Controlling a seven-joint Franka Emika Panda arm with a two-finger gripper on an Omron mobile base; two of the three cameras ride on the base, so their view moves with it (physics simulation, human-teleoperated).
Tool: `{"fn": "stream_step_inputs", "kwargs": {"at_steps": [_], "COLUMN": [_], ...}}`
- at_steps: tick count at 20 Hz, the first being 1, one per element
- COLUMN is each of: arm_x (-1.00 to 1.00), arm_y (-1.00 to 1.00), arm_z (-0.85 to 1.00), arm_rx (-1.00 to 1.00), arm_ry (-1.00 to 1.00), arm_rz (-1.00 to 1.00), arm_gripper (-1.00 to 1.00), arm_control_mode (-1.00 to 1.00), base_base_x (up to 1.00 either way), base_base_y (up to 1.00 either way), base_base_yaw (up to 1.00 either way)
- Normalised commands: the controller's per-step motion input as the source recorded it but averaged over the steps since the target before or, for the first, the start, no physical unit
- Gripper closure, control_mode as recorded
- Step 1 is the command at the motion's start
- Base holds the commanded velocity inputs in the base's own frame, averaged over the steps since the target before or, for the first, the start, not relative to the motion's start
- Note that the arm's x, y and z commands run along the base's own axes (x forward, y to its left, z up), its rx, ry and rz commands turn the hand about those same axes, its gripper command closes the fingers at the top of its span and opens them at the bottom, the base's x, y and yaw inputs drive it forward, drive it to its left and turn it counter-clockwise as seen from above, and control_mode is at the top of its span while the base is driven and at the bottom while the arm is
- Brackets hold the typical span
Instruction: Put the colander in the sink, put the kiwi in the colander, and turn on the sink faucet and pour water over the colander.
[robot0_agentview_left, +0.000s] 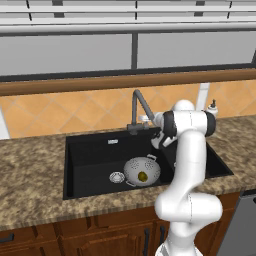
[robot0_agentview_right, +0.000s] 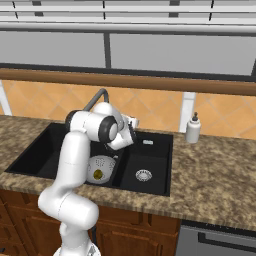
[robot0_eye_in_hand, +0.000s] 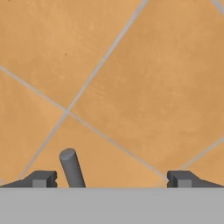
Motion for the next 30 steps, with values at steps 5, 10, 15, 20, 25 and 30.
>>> {"fn": "stream_step_inputs", "kwargs": {"at_steps": [5,10,15,20,25,30], "arm_x": [0.16,0.07,0.00,0.00,0.02,0.01], "arm_y": [0.00,-0.01,-0.41,-0.71,-0.78,-0.86], "arm_z": [0.00,0.00,0.00,0.00,0.00,0.00], "arm_rx": [0.00,0.00,0.00,0.00,0.01,0.02], "arm_ry": [0.00,0.00,0.00,0.00,0.00,0.00], "arm_rz": [0.00,0.00,0.00,0.00,0.00,0.00], "arm_gripper": [-1.00,-1.00,-1.00,-1.00,-1.00,-1.00], "arm_control_mode": [-1.00,-1.00,-1.00,-1.00,-1.00,-1.00], "base_base_x": [0.00,0.00,0.00,0.00,0.00,0.00], "base_base_y": [0.00,0.00,0.00,0.00,0.00,0.00], "base_base_yaw": [0.00,0.00,0.00,0.00,0.00,0.00]}}
